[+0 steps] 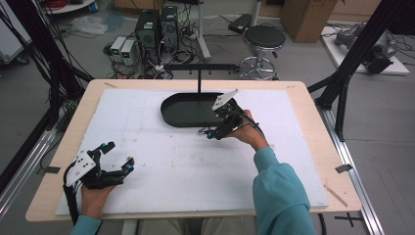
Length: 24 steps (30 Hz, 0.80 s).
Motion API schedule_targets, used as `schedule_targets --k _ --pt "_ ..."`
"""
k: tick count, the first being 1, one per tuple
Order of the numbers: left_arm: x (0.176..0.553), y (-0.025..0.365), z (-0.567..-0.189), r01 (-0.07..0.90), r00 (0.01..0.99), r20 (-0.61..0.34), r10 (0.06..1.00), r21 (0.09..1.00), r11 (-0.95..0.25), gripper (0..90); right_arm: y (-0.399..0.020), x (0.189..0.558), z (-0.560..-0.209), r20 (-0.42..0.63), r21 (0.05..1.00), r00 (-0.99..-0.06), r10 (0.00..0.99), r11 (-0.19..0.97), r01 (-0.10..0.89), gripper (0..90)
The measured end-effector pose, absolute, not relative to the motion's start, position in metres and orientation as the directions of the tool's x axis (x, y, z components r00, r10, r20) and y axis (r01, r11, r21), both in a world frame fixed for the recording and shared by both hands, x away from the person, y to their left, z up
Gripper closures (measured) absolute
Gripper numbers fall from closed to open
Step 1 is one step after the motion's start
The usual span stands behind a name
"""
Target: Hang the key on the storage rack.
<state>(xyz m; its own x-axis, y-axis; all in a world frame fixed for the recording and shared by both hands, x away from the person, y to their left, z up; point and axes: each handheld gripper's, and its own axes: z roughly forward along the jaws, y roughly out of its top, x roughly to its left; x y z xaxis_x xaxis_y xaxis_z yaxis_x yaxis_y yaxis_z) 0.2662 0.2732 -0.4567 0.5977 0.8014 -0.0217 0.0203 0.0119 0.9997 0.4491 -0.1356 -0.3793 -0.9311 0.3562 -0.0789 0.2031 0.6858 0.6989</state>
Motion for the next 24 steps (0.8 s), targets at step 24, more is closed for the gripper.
schedule_targets --k 24 --pt "0.266 0.273 -0.457 0.019 0.599 -0.021 0.801 1.000 0.011 6.0 -0.115 0.457 -0.402 -0.034 0.643 -0.933 0.359 0.722 0.254 18.3"
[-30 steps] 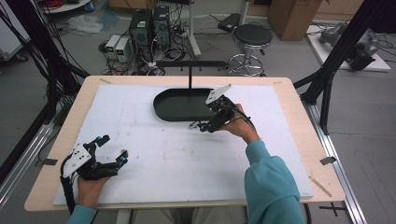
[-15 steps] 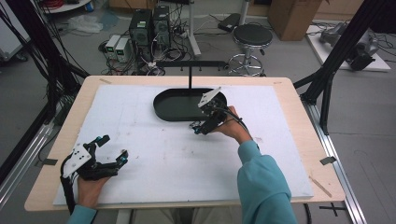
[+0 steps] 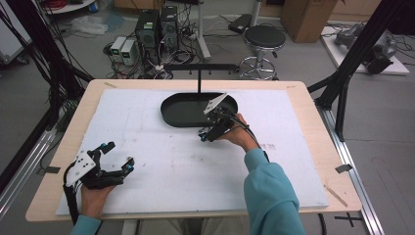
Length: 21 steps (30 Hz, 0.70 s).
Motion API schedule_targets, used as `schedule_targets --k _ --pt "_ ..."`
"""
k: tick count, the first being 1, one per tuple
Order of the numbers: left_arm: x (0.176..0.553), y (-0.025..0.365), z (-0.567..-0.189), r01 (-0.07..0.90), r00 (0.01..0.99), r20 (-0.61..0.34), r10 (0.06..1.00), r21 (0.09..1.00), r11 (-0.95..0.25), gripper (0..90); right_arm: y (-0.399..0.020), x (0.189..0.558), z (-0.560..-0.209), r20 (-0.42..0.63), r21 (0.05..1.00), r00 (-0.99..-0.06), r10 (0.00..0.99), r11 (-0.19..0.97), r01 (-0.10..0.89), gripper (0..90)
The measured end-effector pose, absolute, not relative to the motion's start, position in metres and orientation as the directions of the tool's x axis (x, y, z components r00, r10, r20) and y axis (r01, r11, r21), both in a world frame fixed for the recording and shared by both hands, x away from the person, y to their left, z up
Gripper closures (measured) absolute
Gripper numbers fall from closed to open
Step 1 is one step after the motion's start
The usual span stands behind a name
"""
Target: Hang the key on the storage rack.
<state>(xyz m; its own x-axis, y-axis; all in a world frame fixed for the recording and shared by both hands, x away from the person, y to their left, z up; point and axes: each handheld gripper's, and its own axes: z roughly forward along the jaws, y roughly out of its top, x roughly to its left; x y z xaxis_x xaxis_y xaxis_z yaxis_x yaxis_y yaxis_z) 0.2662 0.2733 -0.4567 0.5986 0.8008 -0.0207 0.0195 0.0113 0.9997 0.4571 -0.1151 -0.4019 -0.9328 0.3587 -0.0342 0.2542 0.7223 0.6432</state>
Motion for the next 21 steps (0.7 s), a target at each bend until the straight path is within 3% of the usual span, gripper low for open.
schedule_targets --k 6,8,10,11,17,21 --pt "0.266 0.273 -0.457 0.020 0.599 -0.022 0.801 1.000 0.012 6.0 -0.112 0.459 -0.408 -0.040 0.612 -0.933 0.359 0.747 0.261 24.8" --pt "0.266 0.273 -0.457 0.020 0.599 -0.022 0.801 1.000 0.012 6.0 -0.111 0.460 -0.410 -0.049 0.602 -0.934 0.353 0.757 0.254 33.0" --pt "0.266 0.274 -0.457 0.022 0.599 -0.023 0.801 1.000 0.012 6.0 -0.111 0.460 -0.410 -0.052 0.602 -0.932 0.357 0.756 0.256 35.7" --pt "0.266 0.274 -0.457 0.022 0.599 -0.023 0.800 1.000 0.012 6.0 -0.111 0.460 -0.410 -0.043 0.605 -0.934 0.354 0.753 0.257 43.4" --pt "0.266 0.274 -0.457 0.024 0.599 -0.026 0.800 1.000 0.014 6.0 -0.110 0.462 -0.412 -0.042 0.593 -0.936 0.350 0.762 0.259 51.5" --pt "0.266 0.274 -0.457 0.024 0.599 -0.026 0.800 1.000 0.014 6.0 -0.109 0.463 -0.415 -0.052 0.573 -0.937 0.344 0.779 0.254 62.6"
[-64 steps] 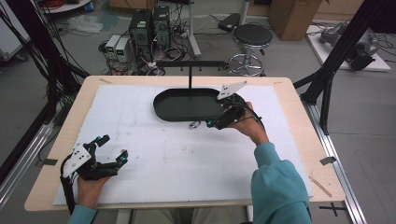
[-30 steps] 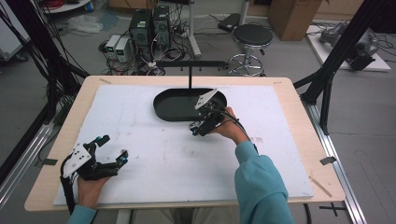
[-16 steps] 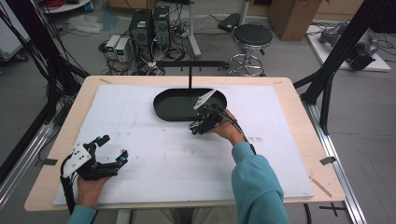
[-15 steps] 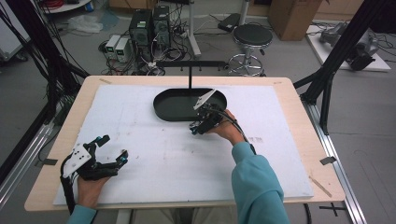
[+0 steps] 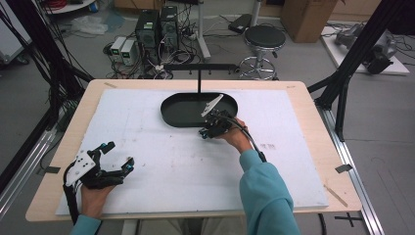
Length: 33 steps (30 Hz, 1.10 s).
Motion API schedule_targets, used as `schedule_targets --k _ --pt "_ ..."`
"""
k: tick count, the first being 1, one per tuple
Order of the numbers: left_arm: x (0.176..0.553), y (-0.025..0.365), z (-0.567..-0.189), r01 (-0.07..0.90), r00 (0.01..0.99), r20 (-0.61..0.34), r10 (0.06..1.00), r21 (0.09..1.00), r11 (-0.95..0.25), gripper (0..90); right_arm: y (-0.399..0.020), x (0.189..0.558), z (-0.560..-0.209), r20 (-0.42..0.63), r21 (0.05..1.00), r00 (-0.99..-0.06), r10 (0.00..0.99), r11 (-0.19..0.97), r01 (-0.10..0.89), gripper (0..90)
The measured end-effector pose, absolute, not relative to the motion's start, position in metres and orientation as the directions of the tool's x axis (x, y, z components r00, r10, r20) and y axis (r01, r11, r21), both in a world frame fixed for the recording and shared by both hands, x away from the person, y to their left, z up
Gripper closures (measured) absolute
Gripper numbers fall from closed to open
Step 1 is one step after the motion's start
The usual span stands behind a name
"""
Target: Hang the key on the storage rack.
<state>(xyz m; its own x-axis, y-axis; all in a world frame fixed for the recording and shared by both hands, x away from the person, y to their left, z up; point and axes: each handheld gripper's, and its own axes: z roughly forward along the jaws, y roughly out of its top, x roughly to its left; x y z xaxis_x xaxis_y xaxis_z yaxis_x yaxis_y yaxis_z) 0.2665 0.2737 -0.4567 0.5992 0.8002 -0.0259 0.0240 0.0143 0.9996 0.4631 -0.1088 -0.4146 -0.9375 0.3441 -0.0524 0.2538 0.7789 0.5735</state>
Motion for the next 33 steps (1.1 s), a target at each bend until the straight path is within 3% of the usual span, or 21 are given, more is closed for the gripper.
schedule_targets --k 4,13,33 --pt "0.2665 0.2737 -0.4567 0.025 0.599 -0.027 0.800 1.000 0.015 6.0 -0.1086 0.4628 -0.4143 -0.056 0.563 -0.937 0.345 0.785 0.256 70.4" --pt "0.2665 0.2736 -0.4567 0.025 0.599 -0.027 0.800 1.000 0.015 6.0 -0.1072 0.4636 -0.4162 -0.057 0.554 -0.937 0.345 0.792 0.258 79.1" --pt "0.2665 0.2737 -0.4567 0.026 0.599 -0.027 0.800 1.000 0.015 6.0 -0.1065 0.4639 -0.4154 -0.063 0.547 -0.938 0.341 0.798 0.253 88.6"
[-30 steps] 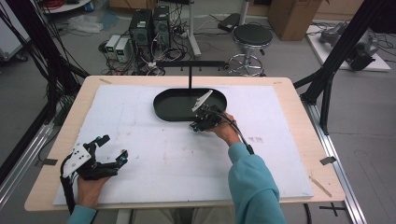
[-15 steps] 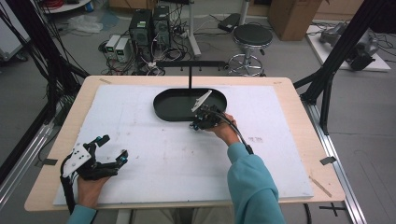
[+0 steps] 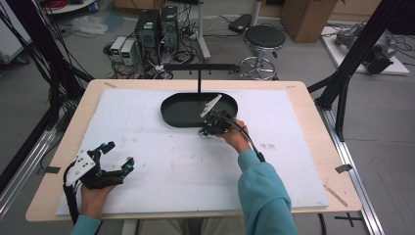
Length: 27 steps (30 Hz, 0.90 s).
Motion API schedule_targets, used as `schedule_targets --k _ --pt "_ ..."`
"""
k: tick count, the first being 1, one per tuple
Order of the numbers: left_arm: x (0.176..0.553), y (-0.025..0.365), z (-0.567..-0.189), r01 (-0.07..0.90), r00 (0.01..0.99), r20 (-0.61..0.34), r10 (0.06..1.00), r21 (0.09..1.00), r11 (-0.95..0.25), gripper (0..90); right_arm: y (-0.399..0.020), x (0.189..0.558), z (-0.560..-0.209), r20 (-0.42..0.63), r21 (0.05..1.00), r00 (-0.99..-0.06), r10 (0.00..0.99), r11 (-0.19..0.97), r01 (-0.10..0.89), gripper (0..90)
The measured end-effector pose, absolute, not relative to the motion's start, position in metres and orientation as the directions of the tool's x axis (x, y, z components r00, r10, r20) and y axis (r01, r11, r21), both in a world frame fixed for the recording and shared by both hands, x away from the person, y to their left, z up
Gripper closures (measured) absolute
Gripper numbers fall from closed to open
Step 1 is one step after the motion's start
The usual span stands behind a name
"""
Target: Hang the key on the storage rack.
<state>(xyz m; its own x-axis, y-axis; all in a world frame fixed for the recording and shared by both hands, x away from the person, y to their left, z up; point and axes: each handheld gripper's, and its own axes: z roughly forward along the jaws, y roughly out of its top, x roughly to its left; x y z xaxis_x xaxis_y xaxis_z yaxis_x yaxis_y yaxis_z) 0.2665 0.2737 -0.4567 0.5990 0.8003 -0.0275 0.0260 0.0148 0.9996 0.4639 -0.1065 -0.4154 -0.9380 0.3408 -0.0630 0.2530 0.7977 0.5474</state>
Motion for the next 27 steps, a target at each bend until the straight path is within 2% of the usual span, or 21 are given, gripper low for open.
schedule_targets --k 12,27 --pt "0.267 0.274 -0.457 0.026 0.599 -0.028 0.800 1.000 0.015 6.0 -0.108 0.461 -0.404 -0.013 0.587 -0.932 0.363 0.757 0.286 89.5" --pt "0.267 0.273 -0.457 0.024 0.598 -0.026 0.801 1.000 0.014 6.0 -0.151 0.458 -0.359 0.017 0.742 -0.893 0.451 0.593 0.313 89.4"
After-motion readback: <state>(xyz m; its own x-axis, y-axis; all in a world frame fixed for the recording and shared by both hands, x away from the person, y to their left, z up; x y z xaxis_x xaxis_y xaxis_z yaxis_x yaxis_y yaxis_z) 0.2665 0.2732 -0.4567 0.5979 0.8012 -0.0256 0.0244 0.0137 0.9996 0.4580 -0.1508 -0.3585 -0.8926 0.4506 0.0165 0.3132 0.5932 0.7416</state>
